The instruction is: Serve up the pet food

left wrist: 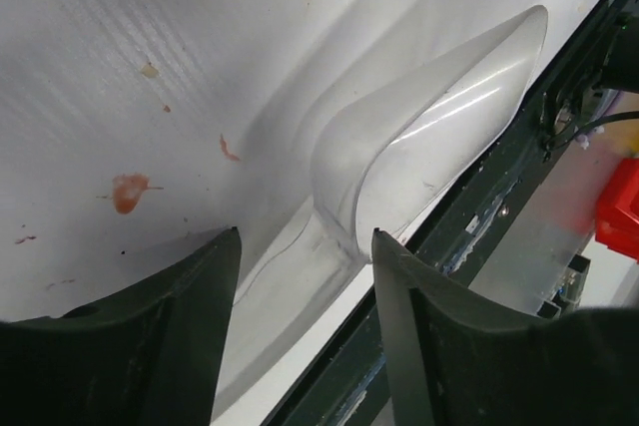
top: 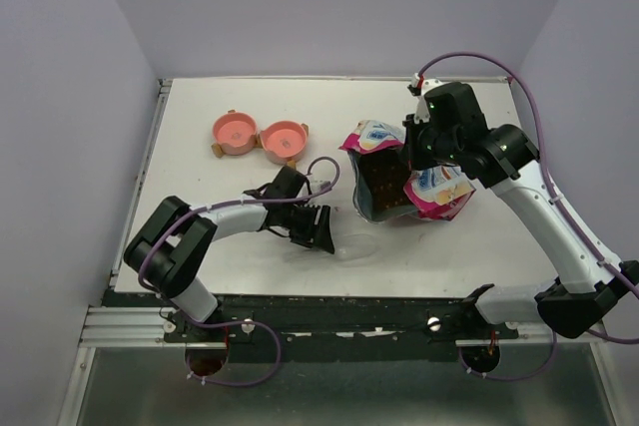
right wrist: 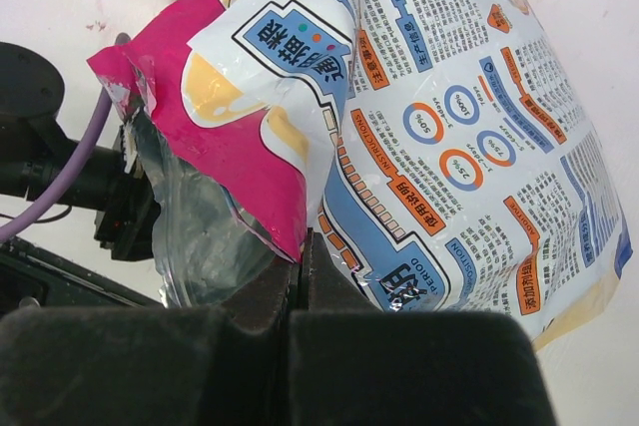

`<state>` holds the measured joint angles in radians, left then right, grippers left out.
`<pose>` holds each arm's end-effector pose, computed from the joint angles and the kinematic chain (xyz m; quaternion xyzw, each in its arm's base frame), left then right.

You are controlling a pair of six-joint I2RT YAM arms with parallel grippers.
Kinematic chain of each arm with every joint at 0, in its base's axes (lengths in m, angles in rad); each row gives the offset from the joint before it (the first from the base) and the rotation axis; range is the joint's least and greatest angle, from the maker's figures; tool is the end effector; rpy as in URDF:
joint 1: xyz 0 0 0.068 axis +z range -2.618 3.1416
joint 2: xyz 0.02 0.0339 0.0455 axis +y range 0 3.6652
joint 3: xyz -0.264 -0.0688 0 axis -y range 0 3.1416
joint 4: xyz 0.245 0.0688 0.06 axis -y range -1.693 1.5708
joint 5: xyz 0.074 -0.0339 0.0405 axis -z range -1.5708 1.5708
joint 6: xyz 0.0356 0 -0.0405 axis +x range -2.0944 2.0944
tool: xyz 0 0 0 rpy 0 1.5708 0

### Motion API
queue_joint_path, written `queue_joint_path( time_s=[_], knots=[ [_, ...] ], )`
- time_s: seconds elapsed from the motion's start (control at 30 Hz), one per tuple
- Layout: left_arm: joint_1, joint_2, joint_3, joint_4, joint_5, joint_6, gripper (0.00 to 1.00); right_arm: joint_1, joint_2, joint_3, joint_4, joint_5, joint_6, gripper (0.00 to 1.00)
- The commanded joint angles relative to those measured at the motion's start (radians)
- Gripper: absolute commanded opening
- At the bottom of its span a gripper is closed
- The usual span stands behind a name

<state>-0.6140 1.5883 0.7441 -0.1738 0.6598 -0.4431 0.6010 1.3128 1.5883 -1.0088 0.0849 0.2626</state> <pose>0.2211 -0.1825 0.1473 0.1658 0.8993 -0.3993 0.0658 0.2107 0.1408 0.4199 -0.1367 0.9026 0.1348 0.3852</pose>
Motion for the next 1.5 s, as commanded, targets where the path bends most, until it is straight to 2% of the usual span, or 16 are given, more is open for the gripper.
queue_joint_path(
  time_s=[0.0, 0.1, 0.33, 0.5, 0.6, 0.67, 0.77, 0.9, 1.03, 1.13, 1.27, 1.37, 1.47],
  knots=[
    [-0.020, 0.054, 0.020, 0.028, -0.072, -0.054, 0.58, 0.003, -0.032, -0.002, 0.016, -0.039, -0.010, 0.00],
    [-0.027, 0.079, 0.043, 0.028, -0.097, -0.075, 0.53, 0.003, -0.032, 0.006, 0.001, -0.027, -0.011, 0.00],
    [-0.027, 0.036, 0.069, -0.079, -0.253, -0.069, 0.21, 0.003, -0.035, 0.016, -0.014, -0.002, 0.020, 0.01],
    [0.020, 0.001, 0.080, -0.108, -0.336, -0.123, 0.01, 0.003, -0.032, 0.015, -0.011, 0.019, 0.085, 0.01],
    [0.068, -0.017, 0.084, -0.092, -0.353, -0.178, 0.00, 0.003, -0.026, 0.022, -0.010, 0.019, 0.099, 0.01],
    [0.080, -0.031, 0.110, -0.104, -0.406, -0.192, 0.05, 0.003, -0.027, 0.030, -0.013, 0.021, 0.098, 0.01],
    [0.088, -0.024, 0.167, -0.105, -0.448, -0.203, 0.25, 0.003, -0.026, 0.038, -0.022, 0.027, 0.092, 0.00],
    [0.088, 0.050, 0.262, -0.131, -0.402, -0.186, 0.44, 0.003, -0.027, 0.033, -0.024, 0.021, 0.084, 0.01],
    [0.099, 0.030, 0.235, -0.106, -0.339, -0.171, 0.58, 0.003, -0.032, 0.022, -0.016, 0.015, 0.090, 0.01],
    [0.103, -0.040, 0.161, -0.072, -0.292, -0.120, 0.66, 0.003, -0.040, 0.010, -0.005, 0.010, 0.093, 0.01],
    [0.129, -0.102, 0.037, 0.006, -0.175, -0.094, 0.70, 0.003, -0.053, -0.007, 0.015, -0.005, 0.095, 0.00],
    [0.140, -0.097, -0.024, 0.121, -0.060, -0.095, 0.72, 0.003, -0.057, -0.016, 0.021, -0.010, 0.098, 0.01],
    [0.129, -0.062, -0.022, 0.114, -0.058, -0.082, 0.72, 0.003, -0.052, -0.016, 0.019, -0.016, 0.099, 0.01]
  ],
)
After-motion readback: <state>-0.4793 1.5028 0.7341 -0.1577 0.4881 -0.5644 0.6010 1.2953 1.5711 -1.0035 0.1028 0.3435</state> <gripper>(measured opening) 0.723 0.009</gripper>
